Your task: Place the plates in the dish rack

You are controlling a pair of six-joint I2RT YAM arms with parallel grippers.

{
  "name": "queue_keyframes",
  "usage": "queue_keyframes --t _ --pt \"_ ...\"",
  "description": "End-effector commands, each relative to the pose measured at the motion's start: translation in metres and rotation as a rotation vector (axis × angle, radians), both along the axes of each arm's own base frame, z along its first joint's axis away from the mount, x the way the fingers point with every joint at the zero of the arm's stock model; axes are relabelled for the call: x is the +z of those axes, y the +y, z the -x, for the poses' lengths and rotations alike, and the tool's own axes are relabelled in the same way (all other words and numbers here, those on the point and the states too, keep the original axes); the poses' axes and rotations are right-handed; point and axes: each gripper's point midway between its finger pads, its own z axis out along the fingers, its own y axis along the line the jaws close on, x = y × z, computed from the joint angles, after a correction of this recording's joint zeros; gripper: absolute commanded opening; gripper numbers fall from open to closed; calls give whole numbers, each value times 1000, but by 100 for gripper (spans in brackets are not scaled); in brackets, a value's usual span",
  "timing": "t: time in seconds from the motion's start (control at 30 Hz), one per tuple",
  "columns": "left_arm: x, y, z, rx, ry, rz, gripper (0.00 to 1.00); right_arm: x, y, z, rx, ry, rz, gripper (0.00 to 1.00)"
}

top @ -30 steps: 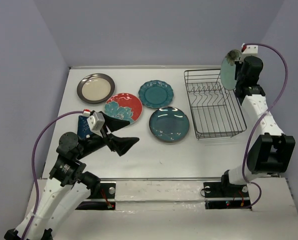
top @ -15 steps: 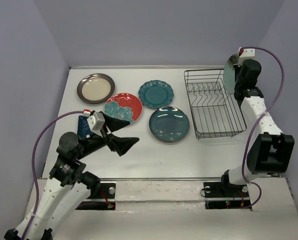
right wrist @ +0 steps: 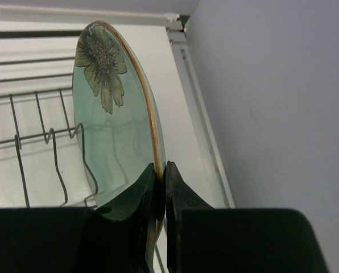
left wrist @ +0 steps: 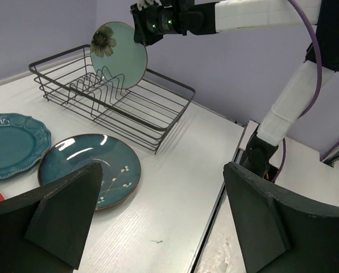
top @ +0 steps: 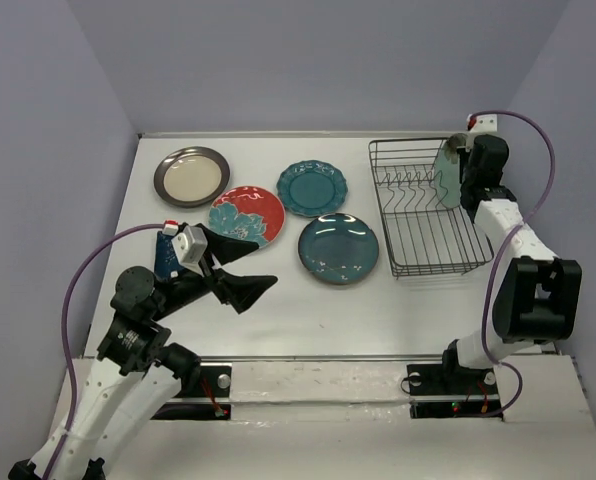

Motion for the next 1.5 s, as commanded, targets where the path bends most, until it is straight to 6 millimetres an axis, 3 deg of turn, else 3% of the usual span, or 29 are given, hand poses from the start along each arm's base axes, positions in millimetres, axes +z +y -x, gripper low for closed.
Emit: queue_keyframes --t 0.0,0.07,0.1,0.2,0.23,0.3,0.33,0.4,0.43,0.47,0.5,0.53,0.6,0.63,0.67,0.7,0.73,0.77,0.8,0.83,0.87,0.9,0.93,1.03,1.07,1.27,1.33,1.37,1.47 --pt "29 4 8 -2 -84 38 99 34 -5 -12 -46 -201 -61 7" --pt "28 3 8 -3 -82 38 99 37 -4 -12 -51 -217 -82 7" --pt "28 3 7 -2 -80 36 99 43 -3 -13 -52 -240 -103 14" --pt "27 3 5 4 -77 36 99 52 -1 -14 -52 -248 -129 41" --pt "27 3 5 6 -74 34 99 64 -1 -16 -60 -272 -142 61" --pt "25 3 2 13 -67 33 99 70 -1 -14 -69 -266 -161 80" --pt "25 3 2 14 -64 32 99 89 -1 -13 -70 -299 -169 83" --pt "24 4 -2 35 -54 32 99 100 5 -6 -77 -317 -243 87" --pt "23 6 -5 52 -47 31 99 120 14 -1 -41 -364 -294 88" --pt "22 11 -15 110 -34 38 99 122 25 4 -24 -364 -384 88" --pt "21 14 -21 152 -21 40 99 130 41 7 24 -376 -434 88" --pt "15 19 -29 202 13 31 99 135 77 10 127 -368 -488 89" --pt "14 35 -49 341 47 38 99 136 123 28 217 -367 -606 89" --pt "12 42 -55 388 63 39 99 130 170 37 322 -328 -667 90" --pt "16 48 -59 423 61 52 99 133 195 48 379 -337 -716 90" --pt "11 60 -67 507 88 50 99 106 219 56 400 -284 -797 90" --pt "11 67 -71 549 94 56 99 95 244 64 443 -257 -843 90" --pt "12 82 -78 635 98 67 99 97 287 77 547 -262 -907 90" --pt "11 90 -82 688 106 69 99 90 307 86 581 -246 -952 89" --pt "6 102 -86 754 125 61 99 60 329 94 585 -180 -1018 88" --pt "8 117 -90 837 131 75 99 58 352 100 628 -173 -1055 87" --pt "6 118 -91 844 139 73 99 50 374 108 655 -140 -1077 87" --pt "5 132 -94 917 146 85 99 31 417 125 710 -62 -1078 86" --pt "0 156 -99 1047 174 94 99 12 487 158 815 45 -1095 82" --pt "2 164 -100 1087 180 112 99 -6 511 157 825 84 -1093 81" --pt "-2 195 -100 1250 214 158 99 -69 611 181 894 252 -1086 77" --pt "-2 194 -101 1244 218 158 99 -78 630 185 903 278 -1085 76" --pt "-2 192 -102 1236 220 161 99 -99 640 189 896 312 -1069 76" --pt "0 190 -102 1221 221 166 99 -104 661 185 903 315 -1085 76"
